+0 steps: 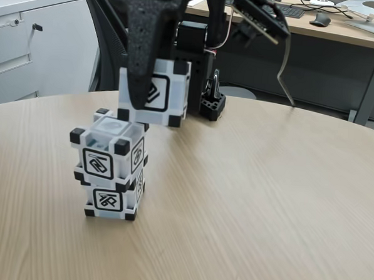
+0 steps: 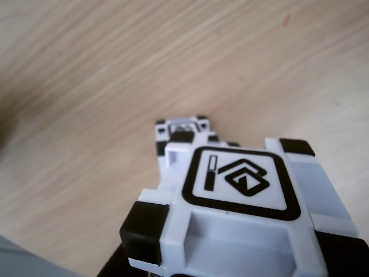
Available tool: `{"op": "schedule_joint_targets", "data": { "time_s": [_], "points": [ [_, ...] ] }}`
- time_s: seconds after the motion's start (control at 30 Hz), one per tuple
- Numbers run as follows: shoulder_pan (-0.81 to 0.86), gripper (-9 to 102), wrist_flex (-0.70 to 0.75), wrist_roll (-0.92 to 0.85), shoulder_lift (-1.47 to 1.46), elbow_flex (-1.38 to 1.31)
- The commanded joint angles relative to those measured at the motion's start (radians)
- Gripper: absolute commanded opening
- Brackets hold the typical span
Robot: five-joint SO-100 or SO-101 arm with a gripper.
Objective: Stack cubes from left to right.
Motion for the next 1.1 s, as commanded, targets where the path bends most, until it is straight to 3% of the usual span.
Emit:
{"op": "schedule_joint_targets", "data": {
  "time_s": [0.0,0.57,1.07],
  "points": [
    [0.04,0,0.014,-0.018,0.046,-0.032],
    [0.169,0,0.014,-0.124,0.031,-0.049],
    [0.176,0,0.005,-0.156,0.029,-0.049]
  ]
}}
